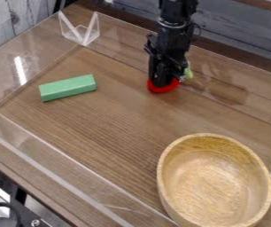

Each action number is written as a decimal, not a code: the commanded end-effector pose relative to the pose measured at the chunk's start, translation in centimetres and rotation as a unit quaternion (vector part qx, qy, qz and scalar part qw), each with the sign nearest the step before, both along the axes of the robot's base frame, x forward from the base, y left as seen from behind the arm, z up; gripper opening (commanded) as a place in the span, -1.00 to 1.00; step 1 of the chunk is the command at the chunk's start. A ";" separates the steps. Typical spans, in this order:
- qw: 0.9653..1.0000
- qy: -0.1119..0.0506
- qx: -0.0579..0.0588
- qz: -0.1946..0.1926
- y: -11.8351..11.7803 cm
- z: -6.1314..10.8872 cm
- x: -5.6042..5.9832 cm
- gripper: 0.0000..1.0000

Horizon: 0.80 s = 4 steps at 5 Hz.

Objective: Move the red object to the left side of the table

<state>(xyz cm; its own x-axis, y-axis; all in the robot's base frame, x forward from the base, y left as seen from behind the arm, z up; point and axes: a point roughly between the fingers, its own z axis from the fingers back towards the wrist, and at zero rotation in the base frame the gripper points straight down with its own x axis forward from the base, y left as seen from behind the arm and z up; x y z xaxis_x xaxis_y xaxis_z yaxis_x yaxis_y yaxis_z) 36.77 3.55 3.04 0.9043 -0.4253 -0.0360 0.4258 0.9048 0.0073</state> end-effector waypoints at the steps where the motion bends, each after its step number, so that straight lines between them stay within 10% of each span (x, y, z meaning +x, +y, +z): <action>1: 1.000 -0.021 0.002 0.005 0.5 2.4 -1.1 -1.00; 4: 1.000 -0.019 0.010 0.018 2.1 5.2 -6.0 -1.00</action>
